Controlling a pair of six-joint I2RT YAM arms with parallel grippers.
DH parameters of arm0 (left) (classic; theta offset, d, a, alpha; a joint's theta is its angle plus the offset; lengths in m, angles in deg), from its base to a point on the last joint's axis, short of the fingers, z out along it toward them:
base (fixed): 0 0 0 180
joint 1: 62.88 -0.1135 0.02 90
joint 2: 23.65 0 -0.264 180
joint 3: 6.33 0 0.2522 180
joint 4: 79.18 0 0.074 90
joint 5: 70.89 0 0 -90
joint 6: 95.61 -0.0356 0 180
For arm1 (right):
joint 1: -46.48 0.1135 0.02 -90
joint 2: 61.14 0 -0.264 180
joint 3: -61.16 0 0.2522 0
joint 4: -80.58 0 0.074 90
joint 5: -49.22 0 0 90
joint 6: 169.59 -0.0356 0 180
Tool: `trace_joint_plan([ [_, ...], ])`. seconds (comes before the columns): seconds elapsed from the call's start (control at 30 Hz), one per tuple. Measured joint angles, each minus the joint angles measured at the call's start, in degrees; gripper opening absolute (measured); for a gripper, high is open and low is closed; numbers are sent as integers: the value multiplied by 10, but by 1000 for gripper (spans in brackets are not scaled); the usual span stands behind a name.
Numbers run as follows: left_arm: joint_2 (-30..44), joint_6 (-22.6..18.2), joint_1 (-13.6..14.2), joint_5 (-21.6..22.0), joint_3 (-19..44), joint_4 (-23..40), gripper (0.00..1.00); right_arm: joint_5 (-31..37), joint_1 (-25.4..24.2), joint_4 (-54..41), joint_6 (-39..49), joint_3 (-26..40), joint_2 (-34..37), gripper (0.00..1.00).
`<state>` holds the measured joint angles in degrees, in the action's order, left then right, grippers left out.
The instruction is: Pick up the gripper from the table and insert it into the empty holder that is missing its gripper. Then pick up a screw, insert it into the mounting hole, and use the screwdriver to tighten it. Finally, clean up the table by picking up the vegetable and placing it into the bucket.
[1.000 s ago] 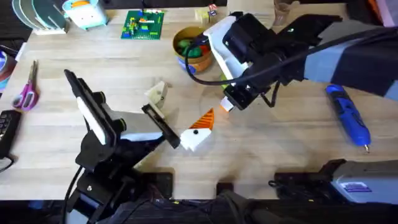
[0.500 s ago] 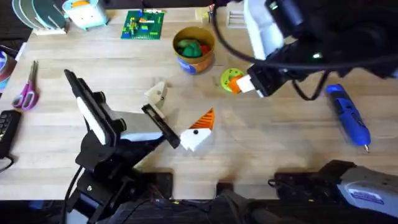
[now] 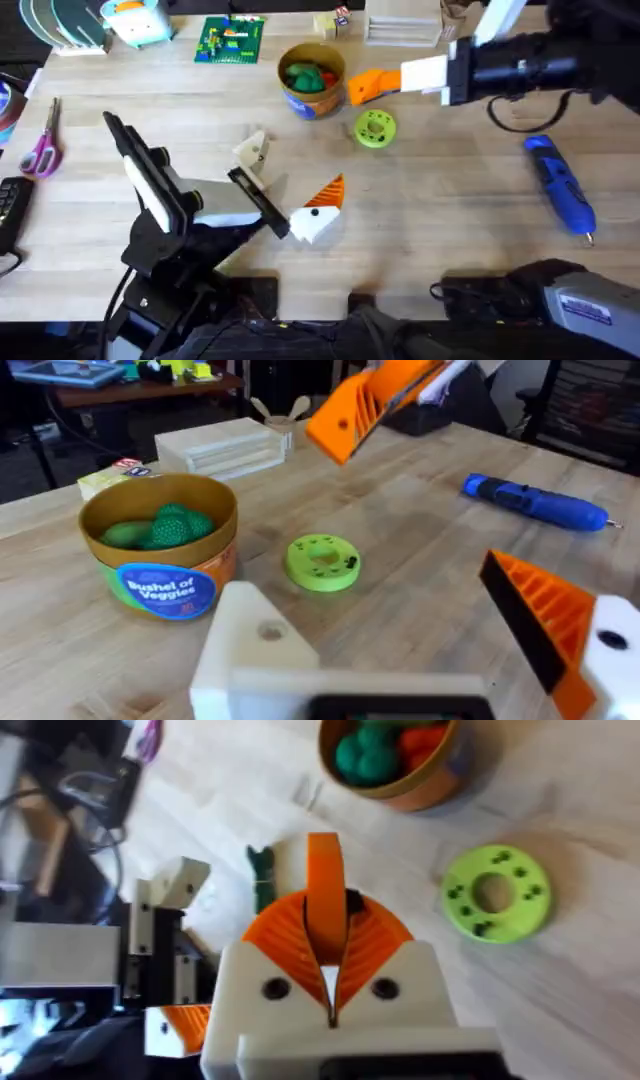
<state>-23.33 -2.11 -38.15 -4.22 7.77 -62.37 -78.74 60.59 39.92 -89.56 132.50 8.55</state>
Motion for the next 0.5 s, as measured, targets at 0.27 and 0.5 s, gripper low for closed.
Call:
trace_joint_plan([
  [0.27, 0, 0, 0, 0, 0, 0, 992, -226, 49, 56, -81, -12, 139, 9],
  [0.5, 0, 0, 0, 0, 0, 0, 993, -323, 92, 170, -174, -12, 235, 9],
])
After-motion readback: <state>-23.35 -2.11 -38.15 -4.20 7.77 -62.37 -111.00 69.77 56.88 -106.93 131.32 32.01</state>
